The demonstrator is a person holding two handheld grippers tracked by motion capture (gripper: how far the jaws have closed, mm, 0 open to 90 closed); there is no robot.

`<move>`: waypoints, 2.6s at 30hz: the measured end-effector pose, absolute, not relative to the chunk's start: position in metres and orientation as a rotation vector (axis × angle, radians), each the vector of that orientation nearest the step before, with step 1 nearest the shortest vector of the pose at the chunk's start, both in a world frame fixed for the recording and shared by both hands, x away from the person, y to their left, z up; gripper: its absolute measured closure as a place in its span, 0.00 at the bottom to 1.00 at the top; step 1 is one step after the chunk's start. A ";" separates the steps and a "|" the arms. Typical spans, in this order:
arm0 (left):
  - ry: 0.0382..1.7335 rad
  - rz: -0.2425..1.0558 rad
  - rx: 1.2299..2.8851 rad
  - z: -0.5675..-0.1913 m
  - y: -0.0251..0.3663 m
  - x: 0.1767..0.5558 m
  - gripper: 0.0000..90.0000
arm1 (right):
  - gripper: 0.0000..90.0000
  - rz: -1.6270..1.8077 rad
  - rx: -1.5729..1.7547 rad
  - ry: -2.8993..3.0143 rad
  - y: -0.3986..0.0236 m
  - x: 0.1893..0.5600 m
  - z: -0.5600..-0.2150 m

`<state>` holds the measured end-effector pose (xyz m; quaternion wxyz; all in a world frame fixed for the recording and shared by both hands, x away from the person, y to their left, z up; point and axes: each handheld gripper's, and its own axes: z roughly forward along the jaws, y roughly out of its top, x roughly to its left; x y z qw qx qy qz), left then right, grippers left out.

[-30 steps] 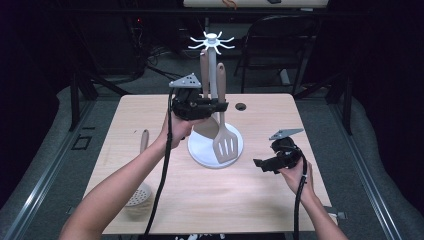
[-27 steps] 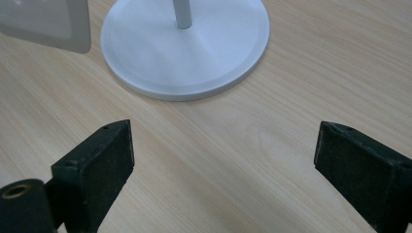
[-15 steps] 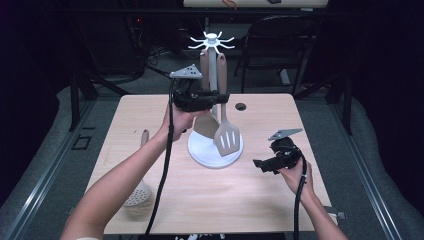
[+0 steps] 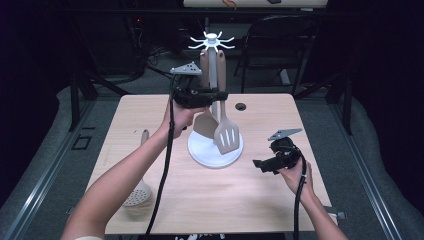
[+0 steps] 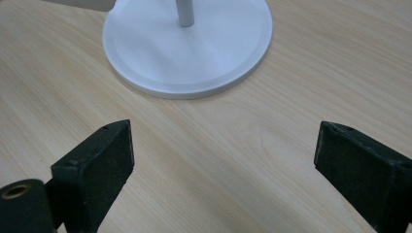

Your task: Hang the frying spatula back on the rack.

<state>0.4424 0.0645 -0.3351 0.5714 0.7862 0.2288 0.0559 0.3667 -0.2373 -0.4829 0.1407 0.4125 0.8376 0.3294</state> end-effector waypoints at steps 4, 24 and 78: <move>0.554 0.136 1.847 -0.335 0.064 0.446 0.86 | 0.07 0.951 1.193 2.414 -0.237 0.366 -0.483; 0.622 0.237 1.880 -0.336 0.063 0.447 0.83 | 0.08 0.950 1.191 2.422 -0.237 0.367 -0.483; 0.676 0.325 1.830 -0.302 0.134 0.438 0.06 | 0.03 0.864 1.228 2.512 -0.235 0.375 -0.493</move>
